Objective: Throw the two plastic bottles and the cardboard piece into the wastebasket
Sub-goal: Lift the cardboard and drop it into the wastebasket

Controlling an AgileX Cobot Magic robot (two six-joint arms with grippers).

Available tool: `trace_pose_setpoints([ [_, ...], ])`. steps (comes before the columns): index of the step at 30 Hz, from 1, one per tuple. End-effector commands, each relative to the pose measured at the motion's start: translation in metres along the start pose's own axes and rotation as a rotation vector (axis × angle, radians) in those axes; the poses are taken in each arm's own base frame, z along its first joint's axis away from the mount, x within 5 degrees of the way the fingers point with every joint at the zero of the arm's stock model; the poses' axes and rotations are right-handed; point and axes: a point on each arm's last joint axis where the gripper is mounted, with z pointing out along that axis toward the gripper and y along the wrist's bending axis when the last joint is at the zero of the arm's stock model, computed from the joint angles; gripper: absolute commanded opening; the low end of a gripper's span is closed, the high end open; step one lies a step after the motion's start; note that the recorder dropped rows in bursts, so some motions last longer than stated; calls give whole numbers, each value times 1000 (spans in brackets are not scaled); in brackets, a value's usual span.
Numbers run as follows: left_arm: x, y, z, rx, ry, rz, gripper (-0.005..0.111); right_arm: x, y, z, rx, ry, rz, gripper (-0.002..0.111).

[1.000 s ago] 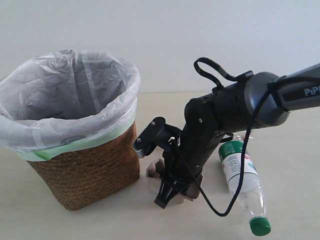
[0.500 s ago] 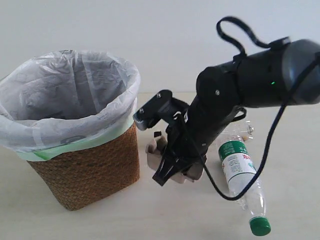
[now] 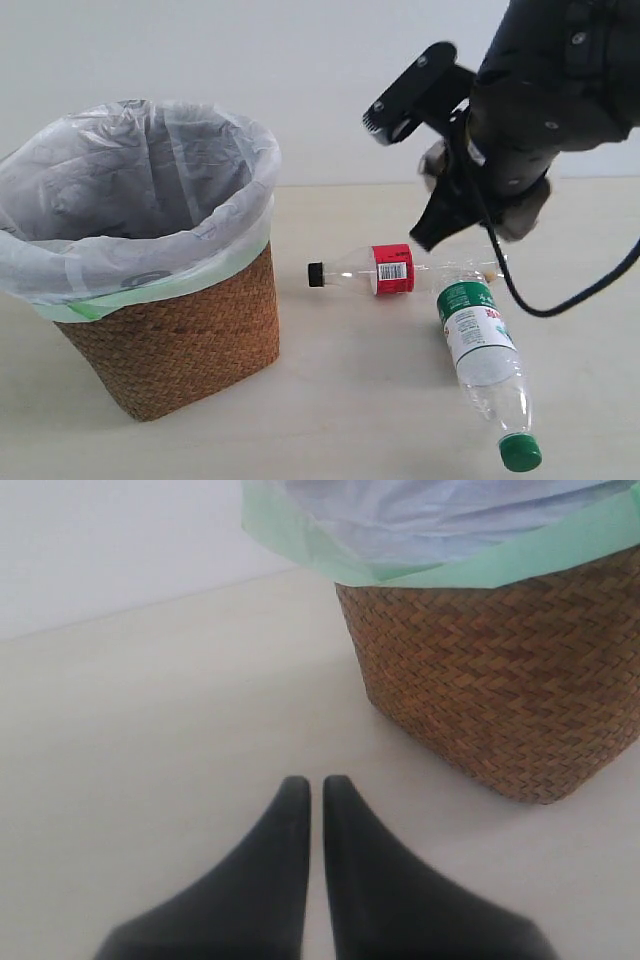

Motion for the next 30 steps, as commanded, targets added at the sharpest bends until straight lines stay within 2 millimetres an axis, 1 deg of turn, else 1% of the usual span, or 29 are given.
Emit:
trace_pose_setpoints([
  [1,0,0,0,-4,-13,-18,4,-12,-41,-22,238,-7,101,0],
  [4,0,0,0,-4,-13,-18,4,-21,-61,-34,281,-19,172,0],
  [9,0,0,0,-4,-13,-18,4,-32,-78,-51,303,-49,241,0],
  [16,0,0,0,-4,-13,-18,4,-38,-83,-61,265,-76,278,0],
  [19,0,0,0,-4,-13,-18,4,-39,-82,-61,256,-83,281,0],
  [22,0,0,0,-4,-13,-18,4,-40,-78,-59,212,-80,301,0],
  [25,0,0,0,-4,-13,-18,4,-43,-67,-53,115,-81,309,0],
  [26,0,0,0,-4,-13,-18,4,-46,-62,-54,42,-89,310,0],
  [28,0,0,0,-4,-13,-18,4,-58,-51,-64,-154,-157,307,0],
  [30,0,0,0,-4,-13,-18,4,-76,-43,-85,-391,-290,342,2],
])
